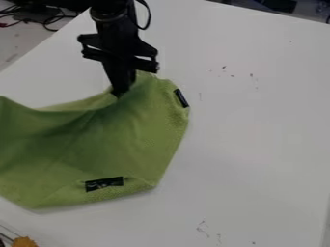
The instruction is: Fold the cloth from top right to bottom left
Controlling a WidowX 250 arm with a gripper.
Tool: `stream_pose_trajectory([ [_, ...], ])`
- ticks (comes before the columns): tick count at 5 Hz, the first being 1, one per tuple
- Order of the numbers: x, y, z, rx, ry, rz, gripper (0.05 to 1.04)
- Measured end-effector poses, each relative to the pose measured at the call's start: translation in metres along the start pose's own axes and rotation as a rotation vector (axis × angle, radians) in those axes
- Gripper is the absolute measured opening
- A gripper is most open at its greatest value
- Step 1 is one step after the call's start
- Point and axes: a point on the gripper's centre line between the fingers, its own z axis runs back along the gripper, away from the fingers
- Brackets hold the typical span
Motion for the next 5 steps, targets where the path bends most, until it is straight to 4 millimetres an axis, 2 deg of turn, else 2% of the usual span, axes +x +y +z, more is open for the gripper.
stream_pose_trajectory([
  [1,-0.015,-0.021,-0.005,-0.026,0.018,-0.007,0.055],
  [3,-0.033,-0.043,-0.016,-0.084,0.067,0.010,0.055],
  [4,-0.042,-0.046,-0.017,-0.098,0.118,0.014,0.070],
  [5,-0.050,-0.047,-0.023,-0.099,0.127,0.003,0.215],
])
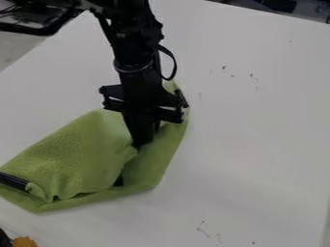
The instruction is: Fold the cloth from top right to bottom left
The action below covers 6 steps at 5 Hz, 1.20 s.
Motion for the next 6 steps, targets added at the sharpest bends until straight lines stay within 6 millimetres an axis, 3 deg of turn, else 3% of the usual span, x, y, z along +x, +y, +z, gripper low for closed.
stream_pose_trajectory([
  [2,-0.001,-0.003,-0.003,-0.022,-0.011,-0.017,0.786],
  [3,-0.001,-0.002,0.001,-0.012,-0.009,-0.010,1.000],
  [4,0.001,-0.003,0.004,0.006,-0.011,-0.023,1.003],
  [6,0.020,-0.009,0.032,0.098,-0.046,-0.126,0.999],
])
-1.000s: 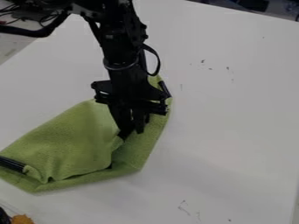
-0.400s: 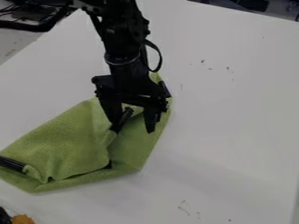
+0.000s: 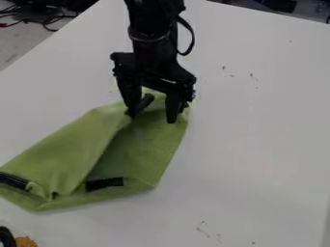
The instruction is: Fold the cloth from top right to bottom left
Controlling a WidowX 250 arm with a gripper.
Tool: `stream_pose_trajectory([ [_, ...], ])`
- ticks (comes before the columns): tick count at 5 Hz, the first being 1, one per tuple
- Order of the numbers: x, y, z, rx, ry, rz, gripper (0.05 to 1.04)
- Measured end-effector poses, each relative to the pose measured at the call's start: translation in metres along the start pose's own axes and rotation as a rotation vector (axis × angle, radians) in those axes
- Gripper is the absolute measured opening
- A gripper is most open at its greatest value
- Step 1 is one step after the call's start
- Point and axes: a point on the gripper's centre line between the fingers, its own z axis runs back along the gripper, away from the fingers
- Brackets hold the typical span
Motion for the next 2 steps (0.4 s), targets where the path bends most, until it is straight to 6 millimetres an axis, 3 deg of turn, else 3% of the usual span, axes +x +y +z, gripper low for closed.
stream_pose_trajectory([
  [2,0.0075,-0.0017,0.0063,0.008,-0.023,-0.025,0.999],
])
